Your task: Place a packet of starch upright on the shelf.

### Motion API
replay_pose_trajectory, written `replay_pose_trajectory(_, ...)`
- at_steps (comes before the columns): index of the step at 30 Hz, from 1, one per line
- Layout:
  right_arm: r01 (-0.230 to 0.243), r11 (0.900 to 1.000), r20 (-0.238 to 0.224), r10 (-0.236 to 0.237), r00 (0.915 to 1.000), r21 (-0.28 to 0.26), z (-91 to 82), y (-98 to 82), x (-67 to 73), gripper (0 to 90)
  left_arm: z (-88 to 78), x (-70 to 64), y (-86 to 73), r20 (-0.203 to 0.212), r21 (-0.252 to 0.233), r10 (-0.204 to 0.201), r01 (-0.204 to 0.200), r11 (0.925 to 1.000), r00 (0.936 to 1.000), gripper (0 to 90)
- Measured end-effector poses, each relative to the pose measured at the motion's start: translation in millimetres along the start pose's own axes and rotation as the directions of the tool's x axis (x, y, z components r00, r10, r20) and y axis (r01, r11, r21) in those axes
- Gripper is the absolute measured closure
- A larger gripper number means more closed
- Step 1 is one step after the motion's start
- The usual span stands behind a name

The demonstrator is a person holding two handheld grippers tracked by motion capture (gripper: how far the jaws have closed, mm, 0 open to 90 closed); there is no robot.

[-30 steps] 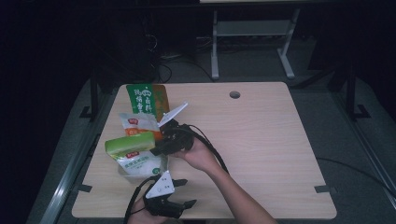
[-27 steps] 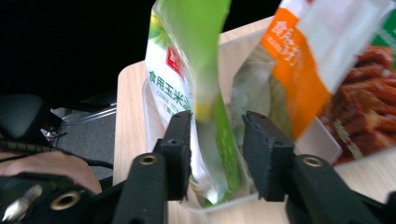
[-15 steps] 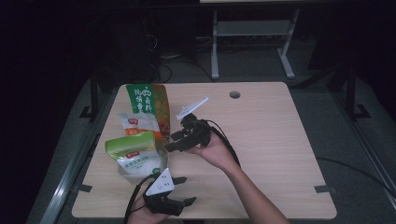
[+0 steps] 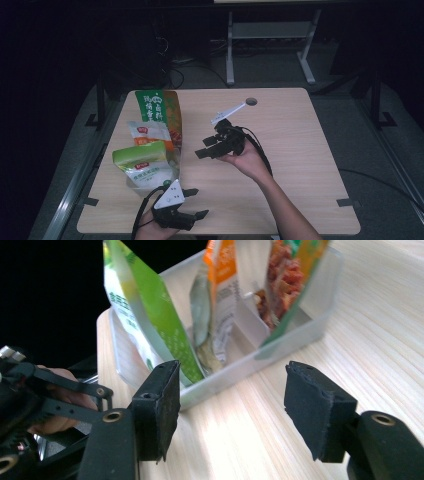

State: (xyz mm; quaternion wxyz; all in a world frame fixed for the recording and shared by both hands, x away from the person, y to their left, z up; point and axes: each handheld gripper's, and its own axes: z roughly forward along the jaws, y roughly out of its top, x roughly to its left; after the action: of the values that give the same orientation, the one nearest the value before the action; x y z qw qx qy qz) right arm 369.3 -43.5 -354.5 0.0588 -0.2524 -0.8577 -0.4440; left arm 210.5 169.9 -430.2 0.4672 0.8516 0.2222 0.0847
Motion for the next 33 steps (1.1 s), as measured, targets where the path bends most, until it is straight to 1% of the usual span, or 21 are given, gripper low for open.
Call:
replay_pose_trajectory(1, -0.013, 1.0, 0.005, 0.013, 0.9999, -0.009, -5.3, -2.1, -3.1, 37.5, 0.4, 0.5, 0.4, -0.002, -0.007, -0.002, 0.002, 1.0, 1.0, 29.6)
replay_pose_trajectory(3, -0.009, 1.0, 0.013, 0.009, 0.9999, -0.018, -9.3, -4.7, -5.2, 37.5, 0.6, 1.2, 0.7, -0.005, -0.006, 0.004, -0.004, 1.0, 1.0, 29.6)
replay_pose_trajectory(6, -0.02, 1.0, 0.014, 0.02, 0.9997, -0.016, -12.7, -7.3, -6.3, 37.3, 0.6, 1.5, 0.7, -0.002, -0.003, 0.0, 0.0, 1.0, 1.0, 29.6)
replay_pose_trajectory(8, -0.032, 0.999, 0.022, 0.032, 0.9992, -0.011, -17.2, -12.5, -9.3, 36.9, 0.2, 2.4, 0.6, -0.006, 0.001, 0.0, 0.0, 1.0, 1.0, 29.6)
replay_pose_trajectory(12, -0.038, 0.999, 0.037, 0.038, 0.9986, -0.008, -22.2, -19.3, -13.5, 36.4, 0.4, 3.6, 0.7, -0.007, 0.006, -0.002, 0.003, 1.0, 1.0, 29.7)
replay_pose_trajectory(19, -0.041, 0.999, 0.063, 0.041, 0.9972, -0.004, -34.5, -30.3, -15.8, 35.6, 1.6, 4.5, 0.3, -0.008, -0.008, -0.009, 0.009, 0.9999, 0.9999, 29.6)
replay_pose_trajectory(20, -0.044, 0.999, 0.067, 0.045, 0.9967, -0.007, -36.0, -32.1, -15.9, 35.6, 1.4, 4.6, 0.2, -0.009, -0.007, -0.008, 0.008, 0.9999, 0.9999, 29.6)
replay_pose_trajectory(21, -0.045, 0.999, 0.072, 0.045, 0.9964, -0.005, -37.4, -33.8, -16.8, 35.4, 0.9, 5.6, 0.5, -0.012, -0.005, 0.005, -0.005, 1.0, 0.9999, 29.5)
replay_pose_trajectory(24, -0.061, 0.998, 0.063, 0.061, 0.9962, -0.007, -41.0, -39.7, -19.1, 35.3, -0.1, 5.4, 0.3, -0.011, -0.001, -0.007, 0.007, 1.0, 0.9999, 29.4)
replay_pose_trajectory(28, -0.064, 0.998, 0.066, 0.065, 0.9957, -0.012, -42.7, -45.9, -20.8, 35.2, -1.2, 5.7, 0.2, -0.015, -0.002, -0.012, 0.012, 0.9999, 0.9998, 29.4)
replay_pose_trajectory(29, -0.078, 0.997, 0.072, 0.077, 0.9944, 0.009, -44.1, -49.2, -22.1, 34.2, -1.8, 5.8, 0.1, -0.017, -0.005, -0.013, 0.013, 0.9999, 0.9998, 29.4)
replay_pose_trajectory(30, -0.075, 0.997, 0.078, 0.074, 0.9942, 0.007, -45.3, -51.4, -23.0, 34.2, -2.2, 6.0, 0.3, -0.02, -0.005, -0.007, 0.007, 1.0, 0.9998, 29.3)
replay_pose_trajectory(31, -0.086, 0.996, 0.079, 0.085, 0.9932, 0.006, -46.9, -53.5, -23.8, 34.2, -2.6, 6.0, 0.6, -0.022, -0.001, -0.005, 0.005, 1.0, 0.9997, 29.2)
replay_pose_trajectory(33, -0.1, 0.995, 0.083, 0.1, 0.9916, 0.003, -50.0, -58.1, -26.7, 33.9, -2.7, 6.4, 0.6, -0.021, -0.01, -0.005, 0.005, 0.9999, 0.9998, 29.2)
